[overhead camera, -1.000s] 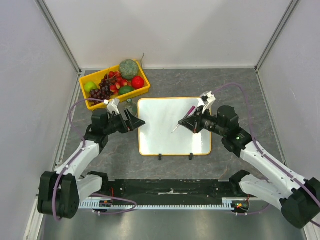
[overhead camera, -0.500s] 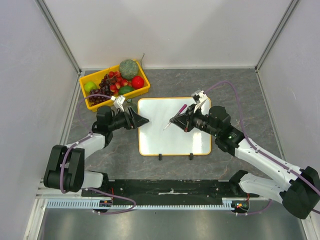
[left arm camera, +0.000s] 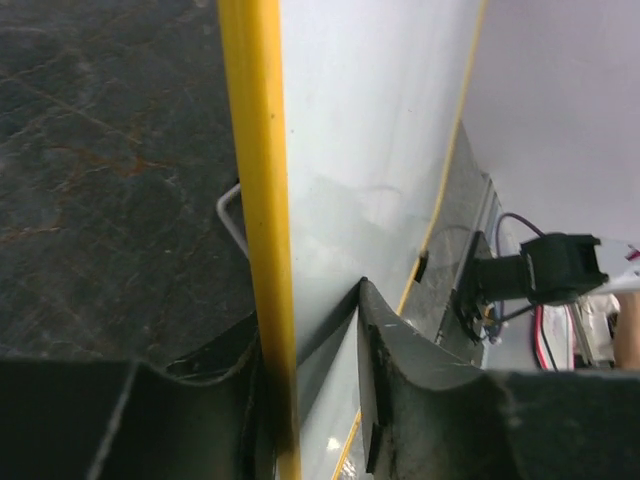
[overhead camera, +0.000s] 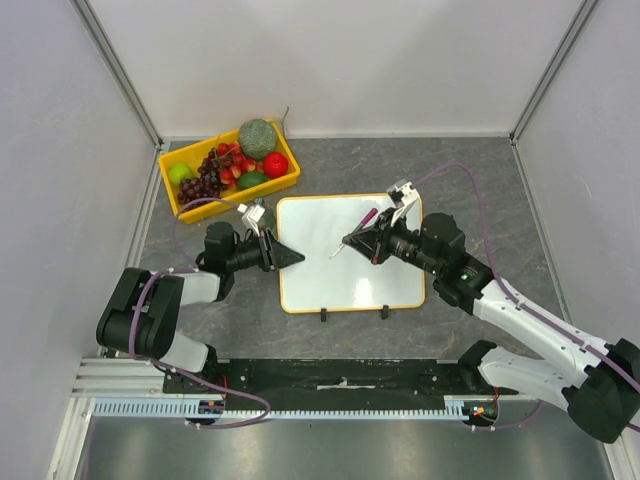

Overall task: Write a sentence on the whiteboard
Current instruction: Hold the whiteboard at the center of the board.

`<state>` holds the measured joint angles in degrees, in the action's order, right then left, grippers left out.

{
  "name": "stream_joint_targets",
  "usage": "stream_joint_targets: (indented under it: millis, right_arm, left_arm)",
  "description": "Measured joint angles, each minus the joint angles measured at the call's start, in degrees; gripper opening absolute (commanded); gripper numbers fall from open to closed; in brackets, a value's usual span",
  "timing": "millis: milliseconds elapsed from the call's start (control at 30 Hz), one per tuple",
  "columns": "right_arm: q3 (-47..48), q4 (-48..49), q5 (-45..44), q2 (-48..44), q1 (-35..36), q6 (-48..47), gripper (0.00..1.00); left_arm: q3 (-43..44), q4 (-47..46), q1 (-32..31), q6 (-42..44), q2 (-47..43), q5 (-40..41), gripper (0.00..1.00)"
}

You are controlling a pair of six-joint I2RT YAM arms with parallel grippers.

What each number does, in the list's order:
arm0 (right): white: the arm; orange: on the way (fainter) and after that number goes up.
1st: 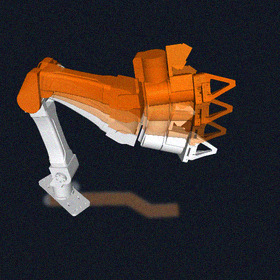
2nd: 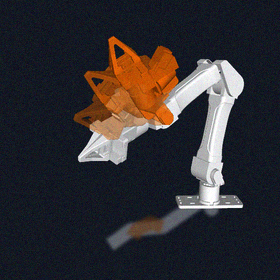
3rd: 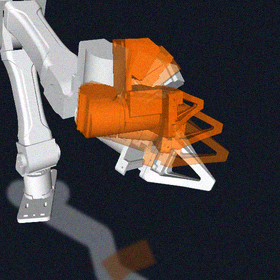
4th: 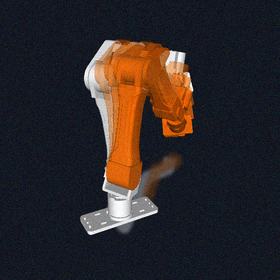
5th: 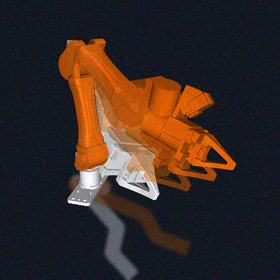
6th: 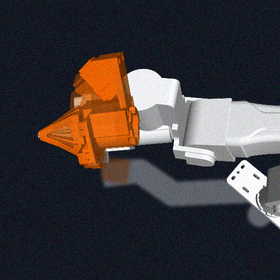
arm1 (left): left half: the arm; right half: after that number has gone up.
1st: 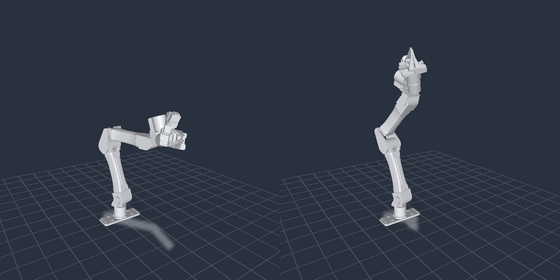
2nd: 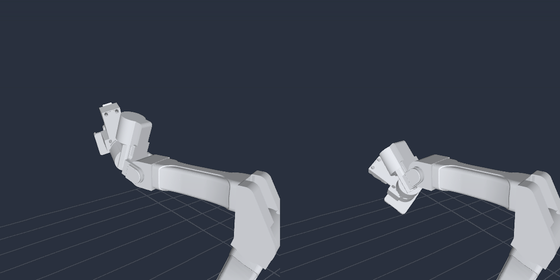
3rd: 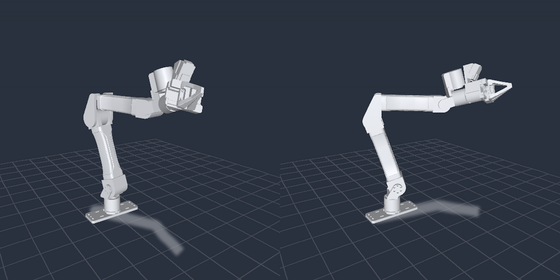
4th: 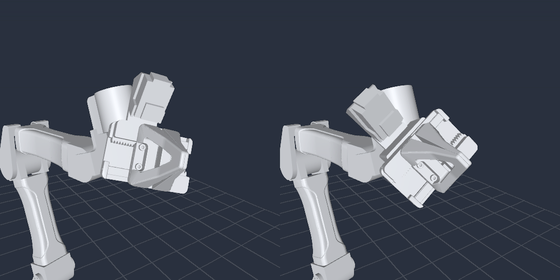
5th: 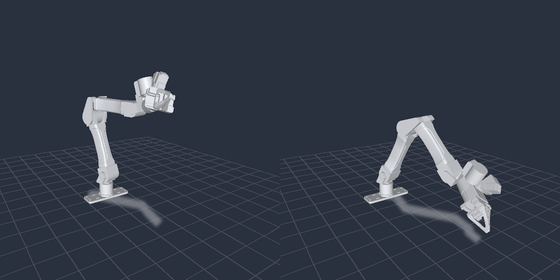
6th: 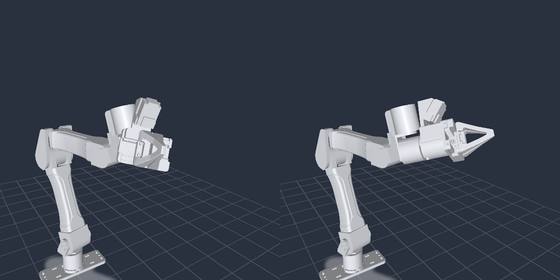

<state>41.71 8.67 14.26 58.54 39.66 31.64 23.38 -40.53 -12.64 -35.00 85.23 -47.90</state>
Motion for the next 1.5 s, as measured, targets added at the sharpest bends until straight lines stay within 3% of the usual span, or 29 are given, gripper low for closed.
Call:
stream_joint_targets:
  millis: [267, 700, 767, 867, 1133, 1333, 1400, 1500]
  right_arm:
    - [0.0, -1.3, -1.1, -1.9, 0.0, -0.8, 0.00]
    - [0.0, -3.0, -1.4, -2.6, 0.0, -1.3, 0.00]
    - [0.0, -3.3, -1.4, -2.8, 0.0, -1.4, 0.00]
    - [0.0, -3.6, -1.7, -3.3, 0.0, -1.6, 0.00]
    - [0.0, -4.0, -2.2, -3.6, 0.0, -1.7, 0.00]
    - [0.0, -4.1, -2.4, -3.8, 0.0, -2.0, 0.00]
    - [0.0, -4.1, -2.4, -4.0, 0.0, -2.3, 0.00]
    - [0.0, -4.2, -2.4, -4.2, 0.0, -2.8, 0.00]
  left_arm:
    - [-2.1, -5.6, -0.2, -3.2, -2.6, -5.9, 0.02]
    - [-11.9, -23.1, -0.5, -10.9, -1.6, -5.2, 0.02]
    - [-12.3, -24.0, -0.9, -11.0, -1.7, -4.7, 0.21]
    - [-12.7, -21.7, -1.7, -10.2, -3.0, -2.7, 0.37]
    - [-13.6, -2.2, -2.7, -5.2, -11.5, 4.0, 0.63]
    - [-12.4, 10.1, -2.7, -2.6, -19.8, 10.0, 0.71]
    - [-11.4, 14.0, -2.7, -2.0, -22.3, 11.6, 0.85]
    - [-9.4, 20.1, -2.7, -1.2, -25.7, 13.7, 0.87]
